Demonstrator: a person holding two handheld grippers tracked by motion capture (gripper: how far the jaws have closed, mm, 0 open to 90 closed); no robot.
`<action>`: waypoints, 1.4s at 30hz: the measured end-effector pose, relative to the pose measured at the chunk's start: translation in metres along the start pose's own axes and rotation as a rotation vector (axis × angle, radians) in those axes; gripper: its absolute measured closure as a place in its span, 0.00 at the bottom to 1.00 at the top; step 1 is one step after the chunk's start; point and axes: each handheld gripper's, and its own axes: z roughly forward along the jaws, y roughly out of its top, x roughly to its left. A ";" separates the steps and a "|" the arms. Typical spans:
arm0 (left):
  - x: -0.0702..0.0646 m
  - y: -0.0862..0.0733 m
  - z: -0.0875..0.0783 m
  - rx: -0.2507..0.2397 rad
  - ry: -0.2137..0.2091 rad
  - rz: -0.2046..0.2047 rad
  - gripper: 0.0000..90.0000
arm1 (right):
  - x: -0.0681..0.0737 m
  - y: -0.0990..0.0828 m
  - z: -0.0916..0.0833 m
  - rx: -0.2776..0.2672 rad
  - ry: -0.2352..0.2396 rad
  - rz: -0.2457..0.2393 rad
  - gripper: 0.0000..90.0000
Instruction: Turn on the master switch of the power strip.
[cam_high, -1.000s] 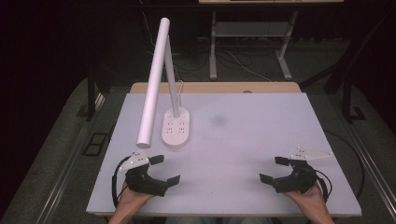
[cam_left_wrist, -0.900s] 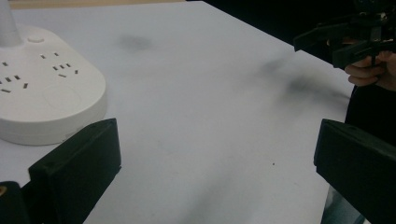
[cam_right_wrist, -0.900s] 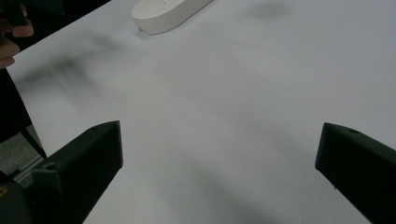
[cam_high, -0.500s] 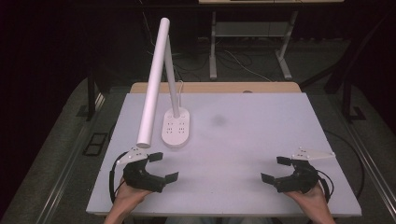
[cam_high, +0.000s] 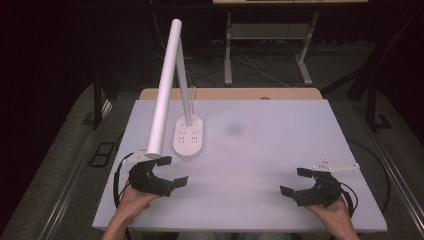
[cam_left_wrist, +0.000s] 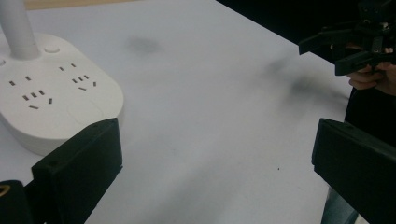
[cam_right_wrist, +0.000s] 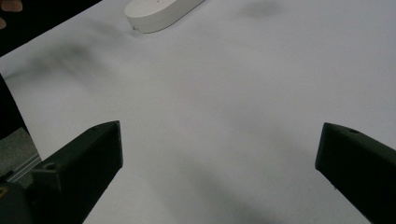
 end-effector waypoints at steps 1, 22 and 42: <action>0.001 0.001 0.000 -0.002 0.000 -0.004 0.01 | 0.000 0.000 0.000 0.001 -0.001 -0.001 0.00; 0.021 0.022 0.003 0.053 0.020 -0.006 0.01 | -0.002 -0.001 -0.001 0.000 -0.009 -0.004 0.00; 0.043 0.050 0.006 0.096 0.052 0.012 0.03 | -0.003 -0.001 -0.002 0.002 -0.013 -0.005 0.00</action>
